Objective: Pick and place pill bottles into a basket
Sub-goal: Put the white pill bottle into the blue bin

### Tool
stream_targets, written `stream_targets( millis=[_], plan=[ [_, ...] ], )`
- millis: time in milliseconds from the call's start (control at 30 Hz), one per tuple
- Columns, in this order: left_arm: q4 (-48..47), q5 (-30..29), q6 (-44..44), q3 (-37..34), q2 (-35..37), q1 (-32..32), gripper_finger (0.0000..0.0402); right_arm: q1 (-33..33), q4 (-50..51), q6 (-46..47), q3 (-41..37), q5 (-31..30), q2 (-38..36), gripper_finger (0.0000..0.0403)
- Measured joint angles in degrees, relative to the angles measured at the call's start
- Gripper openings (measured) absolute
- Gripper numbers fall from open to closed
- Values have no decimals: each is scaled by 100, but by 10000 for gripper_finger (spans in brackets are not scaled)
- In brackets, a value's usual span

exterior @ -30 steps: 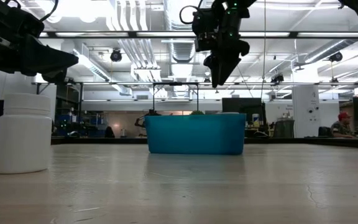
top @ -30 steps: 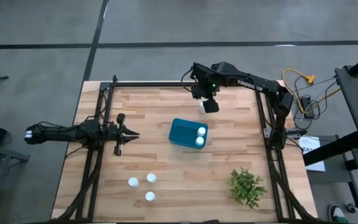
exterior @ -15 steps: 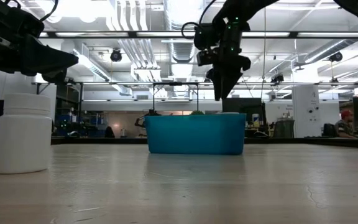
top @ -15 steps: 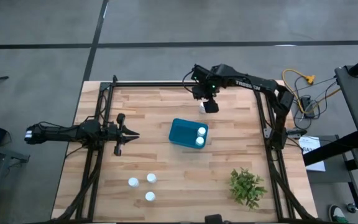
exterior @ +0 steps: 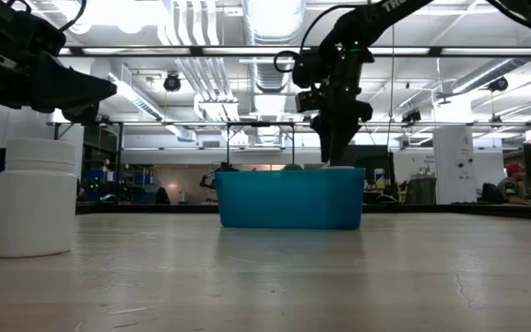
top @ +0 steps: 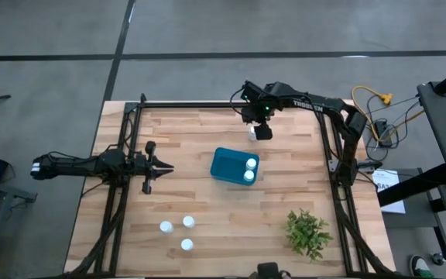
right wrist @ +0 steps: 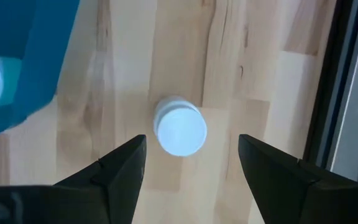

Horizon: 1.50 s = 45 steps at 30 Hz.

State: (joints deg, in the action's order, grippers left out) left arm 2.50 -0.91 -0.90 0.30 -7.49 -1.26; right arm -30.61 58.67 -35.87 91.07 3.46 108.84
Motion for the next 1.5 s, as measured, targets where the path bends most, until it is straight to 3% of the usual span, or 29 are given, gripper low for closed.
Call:
stream_targets(
  millis=[1500],
  plan=[
    [1, -55, -1, 0, 2, 0, 33, -52, -1631, 76, -1305, 280, 0, 232]
  ],
)
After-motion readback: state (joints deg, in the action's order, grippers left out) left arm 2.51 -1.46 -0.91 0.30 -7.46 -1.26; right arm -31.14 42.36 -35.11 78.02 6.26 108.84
